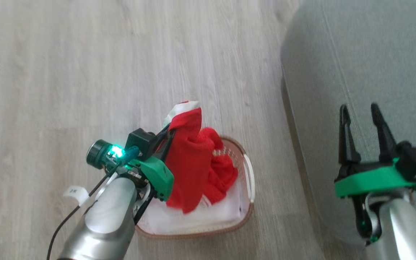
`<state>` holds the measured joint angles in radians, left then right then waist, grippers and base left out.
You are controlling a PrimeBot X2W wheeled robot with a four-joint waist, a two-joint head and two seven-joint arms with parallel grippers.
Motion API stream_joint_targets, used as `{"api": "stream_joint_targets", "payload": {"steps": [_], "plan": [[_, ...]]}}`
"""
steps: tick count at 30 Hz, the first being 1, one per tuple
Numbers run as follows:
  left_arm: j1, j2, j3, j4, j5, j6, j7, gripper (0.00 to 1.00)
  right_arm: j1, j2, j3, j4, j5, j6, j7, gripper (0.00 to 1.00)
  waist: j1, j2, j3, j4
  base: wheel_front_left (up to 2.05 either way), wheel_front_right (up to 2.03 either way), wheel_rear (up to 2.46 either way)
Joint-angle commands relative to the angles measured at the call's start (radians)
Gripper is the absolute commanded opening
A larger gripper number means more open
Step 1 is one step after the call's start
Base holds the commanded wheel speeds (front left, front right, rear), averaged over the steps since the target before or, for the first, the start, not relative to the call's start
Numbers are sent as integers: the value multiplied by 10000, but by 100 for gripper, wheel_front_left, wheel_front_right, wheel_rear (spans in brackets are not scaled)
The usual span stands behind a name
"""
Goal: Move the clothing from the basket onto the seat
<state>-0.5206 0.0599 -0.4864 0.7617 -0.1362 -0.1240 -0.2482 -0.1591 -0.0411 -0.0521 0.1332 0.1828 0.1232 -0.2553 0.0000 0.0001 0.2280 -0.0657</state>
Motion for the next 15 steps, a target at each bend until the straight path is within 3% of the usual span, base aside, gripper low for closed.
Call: {"api": "stream_joint_targets", "payload": {"steps": [1,15], "plan": [[-162,165,289,-371,-81,-8,-135,0,-2,-91,252,-262,-110,75,-65,100,0,-1,-829,447,0,0,0],[-1203,83,47,-1045,-1009,-57,421,0,852,-91,488,157,-246,75,-65,100,0,-1,-2342,727,0,0,0]]}}
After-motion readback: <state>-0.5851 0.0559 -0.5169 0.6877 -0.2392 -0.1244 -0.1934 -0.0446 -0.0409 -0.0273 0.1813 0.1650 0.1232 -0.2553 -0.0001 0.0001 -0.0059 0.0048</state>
